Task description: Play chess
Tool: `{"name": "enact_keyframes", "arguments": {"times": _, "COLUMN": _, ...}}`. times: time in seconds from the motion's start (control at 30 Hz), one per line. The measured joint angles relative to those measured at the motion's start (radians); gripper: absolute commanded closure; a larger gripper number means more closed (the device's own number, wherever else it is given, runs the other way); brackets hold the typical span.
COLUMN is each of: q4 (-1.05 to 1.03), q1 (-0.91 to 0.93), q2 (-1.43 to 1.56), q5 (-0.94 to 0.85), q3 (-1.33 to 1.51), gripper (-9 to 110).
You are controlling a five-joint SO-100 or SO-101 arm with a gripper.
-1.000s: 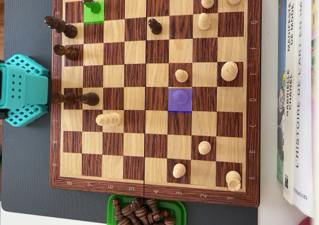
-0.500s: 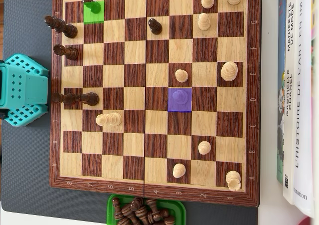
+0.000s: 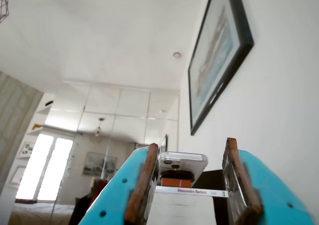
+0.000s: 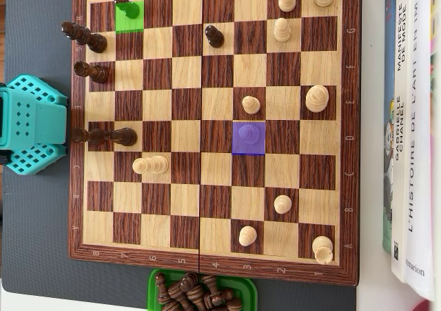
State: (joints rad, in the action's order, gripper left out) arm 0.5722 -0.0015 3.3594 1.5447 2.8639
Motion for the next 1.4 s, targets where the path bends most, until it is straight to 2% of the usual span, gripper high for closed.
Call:
{"name": "enact_keyframes", "arguments": {"times": 0.33, "q4": -0.620, "q1": 0.006, "q2": -0.012, "q5": 0.000, "q3": -0.135, "gripper": 83}}
{"name": "enact_keyframes", "arguments": {"times": 0.63, "q4": -1.450, "q1": -0.046, "q2": -0.215, "q5": 0.000, "q3": -0.451, "gripper": 83}}
{"name": "enact_keyframes", "arguments": {"times": 0.83, "q4": -1.885, "q1": -0.109, "q2": -0.456, "q5": 0.092, "q3": -0.698, "gripper": 83}}
{"name": "enact_keyframes", "arguments": {"times": 1.1, "q4": -2.194, "q1": -0.181, "q2": -0.726, "q5": 0.230, "q3": -0.939, "gripper": 83}}
{"name": "enact_keyframes", "arguments": {"times": 1.4, "q4": -2.229, "q1": -0.339, "q2": -0.934, "q5": 0.291, "q3": -1.015, "gripper": 83}}
